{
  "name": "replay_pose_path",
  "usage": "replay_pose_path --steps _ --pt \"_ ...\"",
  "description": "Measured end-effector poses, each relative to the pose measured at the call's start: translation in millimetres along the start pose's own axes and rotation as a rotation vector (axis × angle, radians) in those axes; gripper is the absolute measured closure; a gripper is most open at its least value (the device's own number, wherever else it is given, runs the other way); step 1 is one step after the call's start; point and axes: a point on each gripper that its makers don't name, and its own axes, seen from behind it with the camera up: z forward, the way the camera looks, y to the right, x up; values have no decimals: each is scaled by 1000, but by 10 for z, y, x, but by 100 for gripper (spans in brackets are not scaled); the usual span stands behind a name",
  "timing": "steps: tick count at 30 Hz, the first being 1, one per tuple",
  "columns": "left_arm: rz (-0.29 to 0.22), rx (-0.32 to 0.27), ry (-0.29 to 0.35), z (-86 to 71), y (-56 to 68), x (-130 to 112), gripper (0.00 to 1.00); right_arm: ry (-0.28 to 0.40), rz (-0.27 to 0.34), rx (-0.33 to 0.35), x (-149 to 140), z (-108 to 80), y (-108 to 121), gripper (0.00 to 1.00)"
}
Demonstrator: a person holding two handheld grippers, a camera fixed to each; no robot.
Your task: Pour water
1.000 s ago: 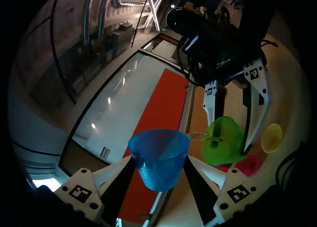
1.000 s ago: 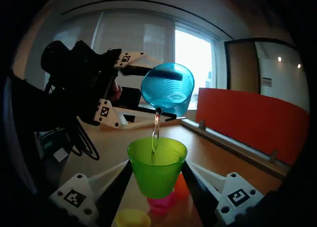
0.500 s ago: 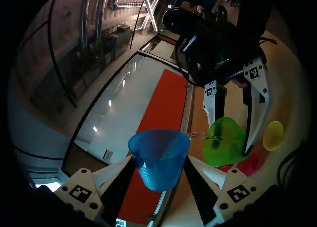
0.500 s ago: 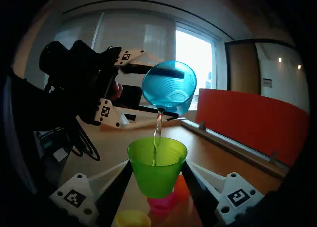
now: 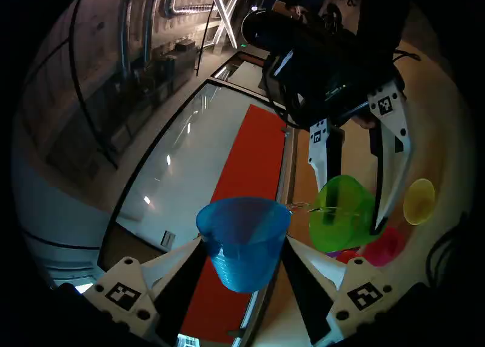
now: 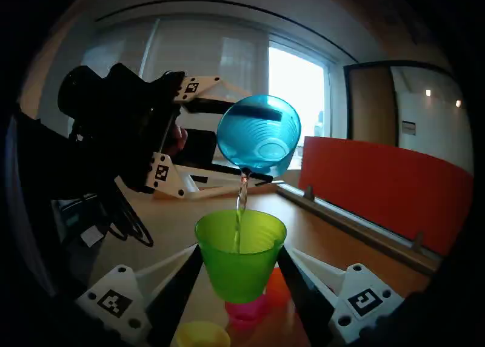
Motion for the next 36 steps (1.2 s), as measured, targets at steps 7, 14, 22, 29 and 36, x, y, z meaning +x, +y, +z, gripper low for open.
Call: replay_pose_path --steps 7,14,22,29,36 --pt "16 4 0 -21 -14 8 20 3 -3 -3 24 -6 0 13" --pt "28 -3 3 -42 11 27 19 5 -5 -2 33 -10 -14 13" --pt "49 5 -2 -50 -10 28 19 6 -8 -3 48 -20 -15 13" --pt "61 7 -3 -57 -18 45 19 7 -11 -6 60 -31 -13 13" --pt "79 16 -1 -36 -28 77 19 11 -11 -7 79 -50 -13 13"
